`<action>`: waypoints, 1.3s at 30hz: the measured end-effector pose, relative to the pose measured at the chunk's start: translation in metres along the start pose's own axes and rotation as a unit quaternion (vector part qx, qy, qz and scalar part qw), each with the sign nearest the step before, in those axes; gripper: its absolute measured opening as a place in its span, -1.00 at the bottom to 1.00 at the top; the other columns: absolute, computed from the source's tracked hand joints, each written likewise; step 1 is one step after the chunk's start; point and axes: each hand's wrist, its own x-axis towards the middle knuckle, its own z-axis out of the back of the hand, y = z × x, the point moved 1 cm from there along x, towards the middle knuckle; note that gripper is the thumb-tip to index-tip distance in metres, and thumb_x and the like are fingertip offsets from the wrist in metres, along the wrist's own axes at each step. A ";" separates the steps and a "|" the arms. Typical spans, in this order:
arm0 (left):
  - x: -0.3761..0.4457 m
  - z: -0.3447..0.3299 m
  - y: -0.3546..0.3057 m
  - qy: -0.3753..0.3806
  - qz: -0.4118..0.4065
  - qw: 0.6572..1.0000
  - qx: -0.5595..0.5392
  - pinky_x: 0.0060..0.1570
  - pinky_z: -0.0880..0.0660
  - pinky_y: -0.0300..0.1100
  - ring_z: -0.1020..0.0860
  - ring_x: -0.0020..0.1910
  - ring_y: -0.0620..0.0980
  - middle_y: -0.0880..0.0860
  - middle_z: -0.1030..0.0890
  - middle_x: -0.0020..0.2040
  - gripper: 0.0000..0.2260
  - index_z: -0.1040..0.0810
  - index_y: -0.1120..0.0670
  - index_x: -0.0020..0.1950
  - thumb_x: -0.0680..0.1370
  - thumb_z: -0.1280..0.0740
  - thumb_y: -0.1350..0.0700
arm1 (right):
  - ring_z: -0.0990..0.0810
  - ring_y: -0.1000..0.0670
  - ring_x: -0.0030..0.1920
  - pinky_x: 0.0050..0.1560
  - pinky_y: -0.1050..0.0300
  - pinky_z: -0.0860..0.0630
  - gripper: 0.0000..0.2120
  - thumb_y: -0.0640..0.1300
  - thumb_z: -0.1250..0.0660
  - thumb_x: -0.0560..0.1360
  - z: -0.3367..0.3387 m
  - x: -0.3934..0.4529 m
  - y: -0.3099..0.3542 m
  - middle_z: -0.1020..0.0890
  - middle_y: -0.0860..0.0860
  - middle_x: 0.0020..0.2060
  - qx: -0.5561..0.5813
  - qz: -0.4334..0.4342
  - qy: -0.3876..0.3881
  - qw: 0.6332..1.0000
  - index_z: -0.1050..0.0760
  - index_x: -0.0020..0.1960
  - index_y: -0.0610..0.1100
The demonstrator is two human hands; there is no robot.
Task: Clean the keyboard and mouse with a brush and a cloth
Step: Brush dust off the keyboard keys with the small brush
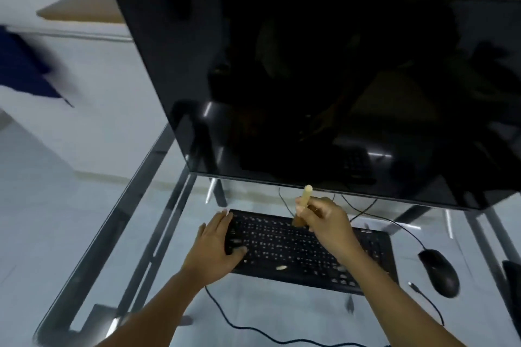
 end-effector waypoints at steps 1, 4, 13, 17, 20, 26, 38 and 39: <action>-0.001 -0.002 0.006 0.016 -0.001 1.000 -0.013 0.50 0.10 -0.04 0.01 0.53 -0.05 -0.05 -0.05 0.55 -0.18 0.00 0.03 0.56 0.46 -0.33 -0.23 | -0.62 0.02 -0.13 -0.05 0.09 -0.58 -0.91 -0.05 -0.34 0.54 -0.015 0.001 0.001 -0.62 -0.03 -0.11 -0.023 0.017 -0.003 1.000 -0.63 -0.02 0.05; -0.003 -0.012 0.010 0.036 0.000 0.998 -0.044 0.51 0.11 -0.01 0.08 0.53 -0.11 -0.08 0.03 0.56 -0.02 0.12 0.02 0.56 0.36 -0.30 -0.39 | -0.64 0.09 -0.08 0.00 0.11 -0.60 -0.91 -0.15 -0.34 0.55 -0.043 -0.005 -0.002 -0.64 0.03 -0.05 -0.052 0.012 0.050 0.997 -0.60 -0.03 0.00; -0.004 -0.033 0.028 0.013 -0.039 0.997 -0.059 0.49 0.23 -0.07 0.17 0.52 -0.20 -0.10 0.11 0.57 0.07 0.29 -0.03 0.53 0.33 -0.32 -0.43 | -0.64 0.13 -0.17 -0.12 0.20 -0.62 -0.95 -0.19 -0.30 0.55 -0.068 0.015 -0.005 -0.63 0.06 -0.15 -0.157 0.062 0.029 0.985 -0.54 -0.03 -0.10; -0.005 -0.035 0.028 0.023 -0.035 0.997 -0.063 0.49 0.23 -0.06 0.17 0.52 -0.20 -0.09 0.11 0.57 0.06 0.29 -0.04 0.53 0.33 -0.33 -0.41 | -0.65 0.19 -0.15 -0.11 0.32 -0.57 -0.94 -0.25 -0.25 0.58 -0.073 0.028 0.000 -0.65 0.00 -0.12 -0.129 0.087 -0.047 0.987 -0.49 0.01 -0.17; -0.005 -0.035 0.032 0.025 -0.027 0.997 -0.063 0.49 0.24 -0.10 0.15 0.52 -0.19 -0.08 0.09 0.57 0.05 0.26 -0.04 0.54 0.34 -0.31 -0.42 | -0.61 0.18 -0.15 -0.12 0.31 -0.56 -0.93 -0.19 -0.28 0.56 -0.088 0.031 0.010 -0.62 0.04 -0.08 -0.164 0.111 0.024 0.980 -0.52 0.02 -0.13; -0.006 -0.033 0.030 0.027 -0.022 0.997 -0.062 0.44 0.30 -0.19 0.22 0.48 -0.26 -0.11 0.11 0.56 0.05 0.28 -0.05 0.53 0.34 -0.32 -0.43 | -0.65 0.14 -0.14 -0.14 0.34 -0.55 -0.94 -0.21 -0.27 0.55 -0.106 0.042 0.022 -0.63 0.01 -0.12 -0.127 0.109 0.009 0.986 -0.52 -0.06 -0.14; -0.004 -0.031 0.034 0.048 -0.020 0.998 -0.045 0.47 0.25 -0.15 0.18 0.51 -0.20 -0.07 0.10 0.57 0.05 0.23 0.01 0.55 0.34 -0.33 -0.40 | -0.59 0.26 -0.30 -0.29 0.40 -0.47 -0.95 -0.30 -0.29 0.54 -0.083 0.018 0.004 -0.59 0.07 -0.26 -0.084 0.031 -0.050 0.995 -0.51 -0.04 -0.20; -0.004 -0.032 0.034 0.048 -0.021 0.998 -0.044 0.48 0.24 -0.13 0.16 0.52 -0.18 -0.06 0.10 0.58 0.05 0.23 0.01 0.55 0.34 -0.32 -0.41 | -0.61 0.24 -0.28 -0.29 0.40 -0.48 -0.94 -0.30 -0.29 0.53 -0.080 0.015 0.003 -0.60 0.08 -0.25 -0.074 0.027 -0.052 0.996 -0.51 -0.05 -0.19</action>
